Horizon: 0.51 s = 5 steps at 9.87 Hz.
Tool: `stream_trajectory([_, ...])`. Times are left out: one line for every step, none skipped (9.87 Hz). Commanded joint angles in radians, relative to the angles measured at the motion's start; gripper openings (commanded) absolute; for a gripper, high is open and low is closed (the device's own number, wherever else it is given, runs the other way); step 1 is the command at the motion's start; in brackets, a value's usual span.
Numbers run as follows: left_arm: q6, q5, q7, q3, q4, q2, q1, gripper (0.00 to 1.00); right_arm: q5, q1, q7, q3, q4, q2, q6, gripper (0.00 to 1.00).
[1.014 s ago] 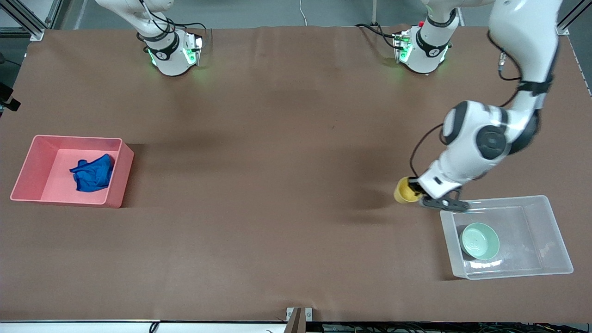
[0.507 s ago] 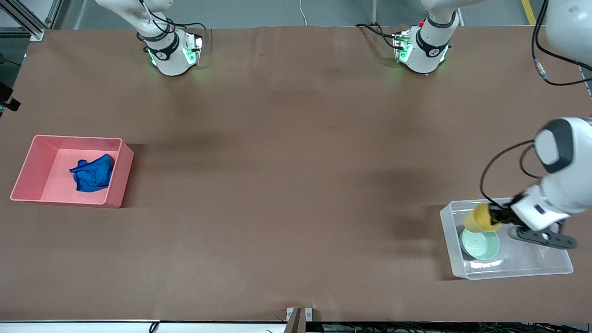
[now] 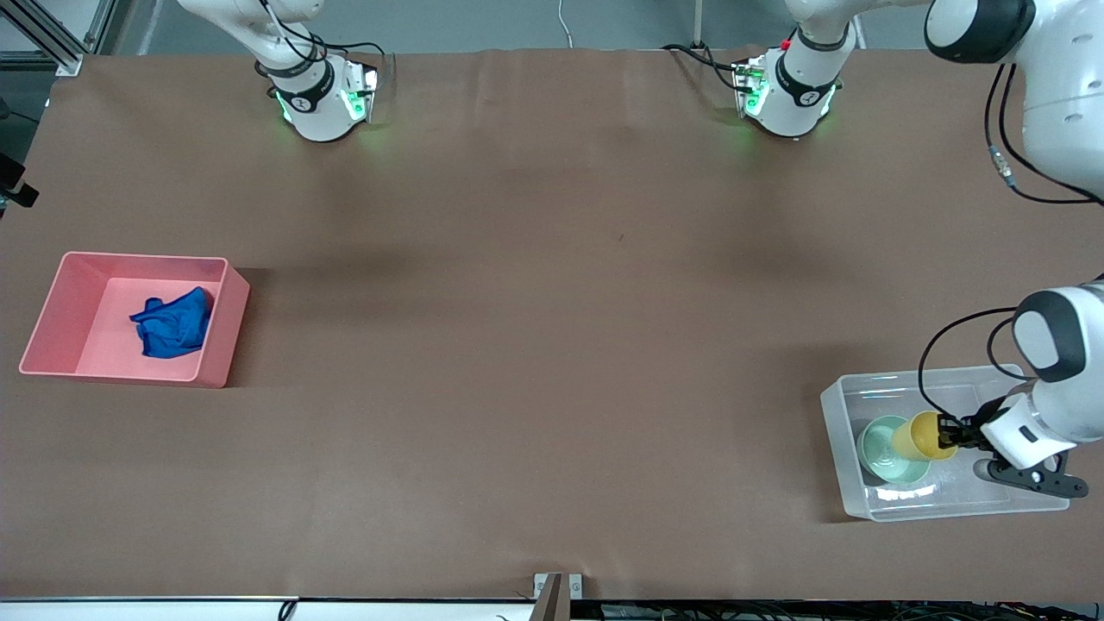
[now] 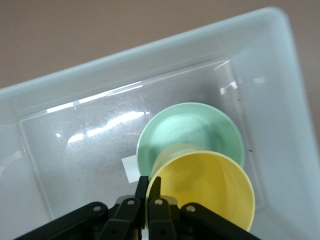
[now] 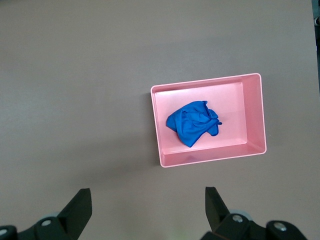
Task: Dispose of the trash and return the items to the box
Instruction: 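Lower the cup into the green bowl and open the left gripper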
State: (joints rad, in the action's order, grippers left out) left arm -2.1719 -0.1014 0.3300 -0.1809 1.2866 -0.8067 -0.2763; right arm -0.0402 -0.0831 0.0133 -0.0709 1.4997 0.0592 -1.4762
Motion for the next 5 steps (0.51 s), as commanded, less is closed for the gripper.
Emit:
stream_trajectory([-0.034, -0.027, -0.051, 0.018, -0.009, -0.058, 0.012, 0.01, 0.019, -0.01, 0.011, 0.008, -0.009, -0.001, 0.01, 1.0])
stream_trajectory([-0.034, -0.03, -0.068, 0.018, -0.007, -0.054, 0.011, 0.05, 0.019, -0.01, 0.011, 0.008, -0.01, -0.001, 0.01, 1.0])
stream_trajectory([-0.034, -0.029, -0.069, 0.017, -0.004, -0.048, 0.011, 0.09, 0.019, -0.01, 0.01, 0.008, -0.009, -0.001, 0.01, 1.0])
stream_trajectory([-0.032, -0.026, -0.072, 0.012, 0.003, -0.04, 0.011, 0.19, 0.019, -0.01, 0.011, 0.008, -0.009, -0.001, 0.01, 1.0])
stream_trajectory([-0.029, -0.023, -0.072, 0.008, 0.003, -0.032, 0.011, 0.48, 0.019, -0.01, 0.01, 0.008, -0.009, -0.001, 0.01, 1.0])
